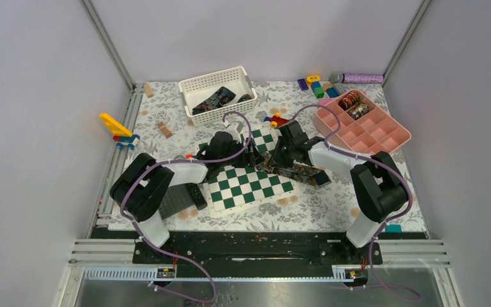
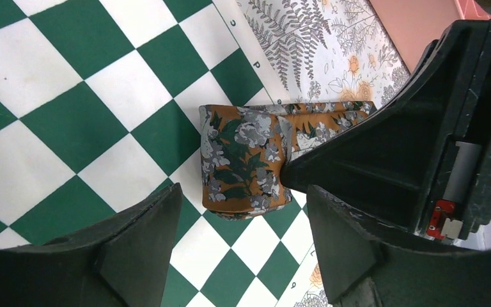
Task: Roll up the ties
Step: Roll the tie at the center of the board.
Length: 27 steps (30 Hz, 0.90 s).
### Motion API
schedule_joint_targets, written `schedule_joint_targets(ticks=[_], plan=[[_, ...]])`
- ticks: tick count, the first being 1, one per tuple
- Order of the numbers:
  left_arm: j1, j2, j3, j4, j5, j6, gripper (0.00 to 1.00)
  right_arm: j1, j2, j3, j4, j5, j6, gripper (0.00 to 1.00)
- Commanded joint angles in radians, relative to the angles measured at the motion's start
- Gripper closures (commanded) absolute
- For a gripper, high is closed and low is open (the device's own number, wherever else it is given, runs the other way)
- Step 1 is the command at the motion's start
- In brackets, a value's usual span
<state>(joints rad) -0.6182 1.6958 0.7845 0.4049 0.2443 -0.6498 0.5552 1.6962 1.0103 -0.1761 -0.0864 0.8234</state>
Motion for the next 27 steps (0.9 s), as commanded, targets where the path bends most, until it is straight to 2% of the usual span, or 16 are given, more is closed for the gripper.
schedule_joint_targets(ticks=[1, 27], plan=[[0.003, 0.019, 0.017, 0.08, 0.032, -0.006, 0.27, 0.003, -0.004, -0.014, -0.012, 0.047, -0.012, 0.76], [-0.01, 0.124, 0.029, 0.188, 0.107, -0.074, 0.36, -0.002, -0.014, -0.029, -0.024, 0.055, -0.009, 0.8]])
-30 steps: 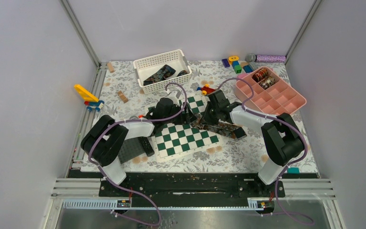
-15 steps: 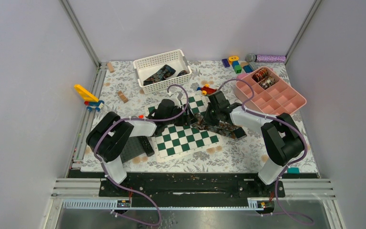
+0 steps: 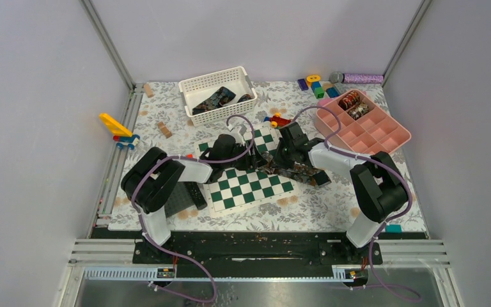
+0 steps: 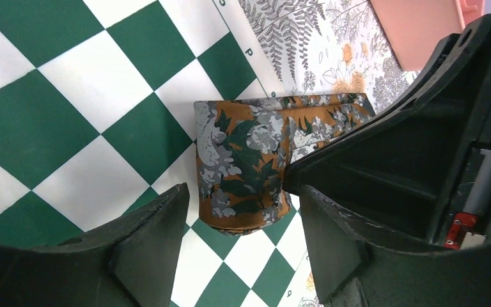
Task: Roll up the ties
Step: Roll the tie at the center of the board.
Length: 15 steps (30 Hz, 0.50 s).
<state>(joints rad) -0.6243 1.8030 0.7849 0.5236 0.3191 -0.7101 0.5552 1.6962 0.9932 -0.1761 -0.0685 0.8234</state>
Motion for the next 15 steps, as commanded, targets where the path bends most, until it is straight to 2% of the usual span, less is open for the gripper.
schedule_joint_targets(ticks=[1, 15], plan=[[-0.004, 0.02, 0.027, 0.072, 0.033, -0.016, 0.36, -0.002, -0.014, -0.01, -0.023, 0.036, -0.009, 0.8], [-0.018, 0.065, 0.047, 0.104, 0.064, -0.039, 0.43, -0.002, -0.013, -0.008, -0.023, 0.033, -0.012, 0.8]])
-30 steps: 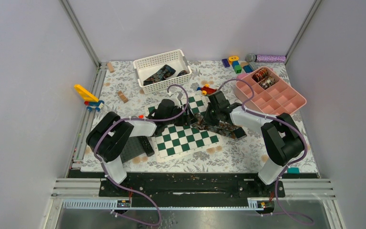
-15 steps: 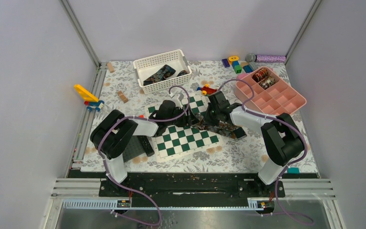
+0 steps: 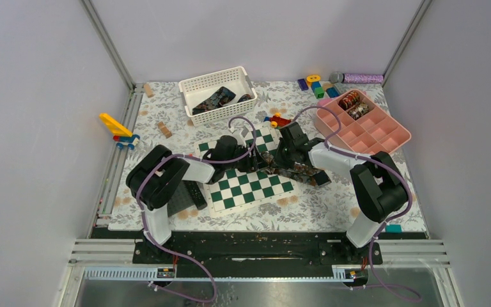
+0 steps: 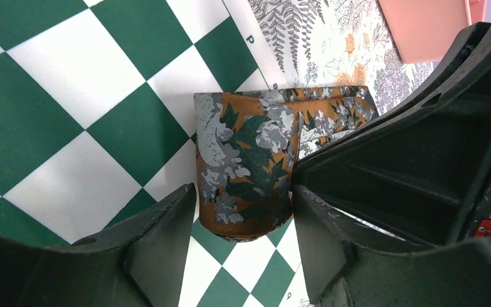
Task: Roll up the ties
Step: Roll the tie at the center of the board.
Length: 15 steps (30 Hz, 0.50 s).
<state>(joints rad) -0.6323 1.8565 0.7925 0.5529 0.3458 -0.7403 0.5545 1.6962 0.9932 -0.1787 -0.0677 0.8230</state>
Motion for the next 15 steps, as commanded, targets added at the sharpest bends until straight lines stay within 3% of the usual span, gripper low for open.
schedule_joint_targets(ticks=[1, 15], plan=[[-0.012, 0.014, 0.039, 0.078, 0.037, -0.011, 0.43, -0.001, -0.013, -0.009, -0.021, 0.032, -0.012, 0.8], [-0.013, 0.03, 0.058, 0.075, 0.035, -0.024, 0.5, -0.001, -0.027, -0.004, -0.01, 0.014, -0.021, 0.79]])
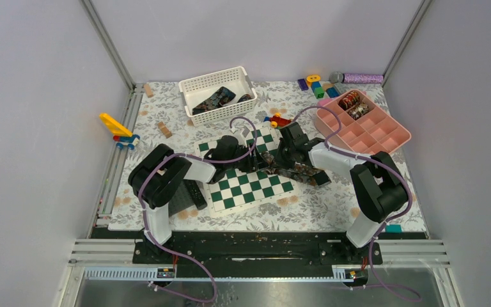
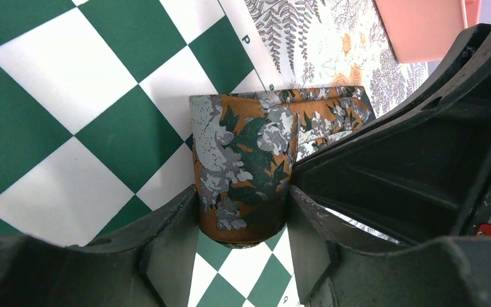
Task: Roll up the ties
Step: Roll the tie at the center of the board.
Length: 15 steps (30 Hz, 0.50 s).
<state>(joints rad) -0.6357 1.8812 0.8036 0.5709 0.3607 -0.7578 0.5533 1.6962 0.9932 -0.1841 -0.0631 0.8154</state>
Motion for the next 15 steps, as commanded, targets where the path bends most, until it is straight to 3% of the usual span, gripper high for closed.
schedule_joint_targets(ticks=[1, 15], plan=[[-0.01, 0.006, 0.051, 0.047, 0.016, -0.008, 0.51, -0.002, -0.031, -0.002, 0.001, 0.007, -0.017, 0.79], [-0.01, -0.01, 0.051, 0.028, -0.012, -0.028, 0.59, -0.014, -0.18, 0.038, -0.062, 0.021, -0.056, 0.72]])
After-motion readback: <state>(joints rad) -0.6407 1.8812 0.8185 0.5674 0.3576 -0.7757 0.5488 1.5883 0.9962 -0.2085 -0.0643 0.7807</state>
